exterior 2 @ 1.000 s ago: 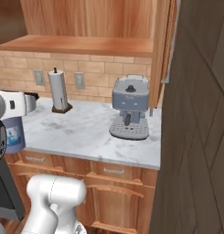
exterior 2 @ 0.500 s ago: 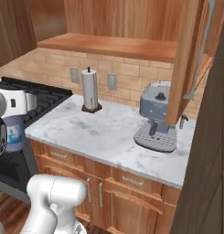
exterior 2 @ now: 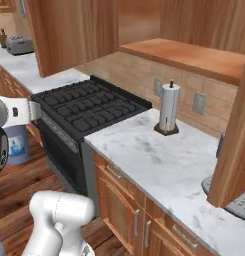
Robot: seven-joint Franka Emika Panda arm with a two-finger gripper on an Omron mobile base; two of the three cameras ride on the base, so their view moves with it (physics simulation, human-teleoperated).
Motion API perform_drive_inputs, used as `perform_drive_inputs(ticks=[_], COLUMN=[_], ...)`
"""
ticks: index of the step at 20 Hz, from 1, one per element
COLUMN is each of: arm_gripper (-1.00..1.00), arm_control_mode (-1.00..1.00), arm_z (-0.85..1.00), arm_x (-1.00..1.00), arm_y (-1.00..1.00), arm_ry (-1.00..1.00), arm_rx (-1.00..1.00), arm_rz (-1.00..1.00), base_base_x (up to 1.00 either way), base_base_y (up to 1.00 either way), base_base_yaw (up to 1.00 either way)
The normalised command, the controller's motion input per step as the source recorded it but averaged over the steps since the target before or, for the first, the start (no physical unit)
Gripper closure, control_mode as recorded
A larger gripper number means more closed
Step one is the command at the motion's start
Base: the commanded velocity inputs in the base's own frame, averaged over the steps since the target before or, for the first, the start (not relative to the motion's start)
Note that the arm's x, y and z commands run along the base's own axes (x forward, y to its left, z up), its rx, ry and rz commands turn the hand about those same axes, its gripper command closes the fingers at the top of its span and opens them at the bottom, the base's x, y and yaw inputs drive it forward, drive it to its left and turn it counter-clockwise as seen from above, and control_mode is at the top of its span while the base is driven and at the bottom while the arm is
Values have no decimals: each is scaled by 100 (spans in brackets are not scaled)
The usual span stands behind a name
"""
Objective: Open the cabinet. Pick the soap dispenser and place it next to the sink. Then close the cabinet.
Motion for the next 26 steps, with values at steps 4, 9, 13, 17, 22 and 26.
perform_drive_inputs(ticks=[4, 9, 13, 17, 22, 26], arm_gripper=[100, 100, 100, 100, 100, 100], arm_control_mode=[100, 100, 100, 100, 100, 100], arm_z=[0, 0, 0, 0, 0, 0], arm_x=[0, 0, 0, 0, 0, 0], arm_y=[0, 0, 0, 0, 0, 0], arm_ry=[0, 0, 0, 0, 0, 0], arm_rx=[0, 0, 0, 0, 0, 0], arm_rz=[0, 0, 0, 0, 0, 0], base_base_x=[0, 2, 3, 4, 13, 19], base_base_y=[-7, -6, -5, -7, -6, -5], base_base_yaw=[78, 76, 75, 76, 66, 58])
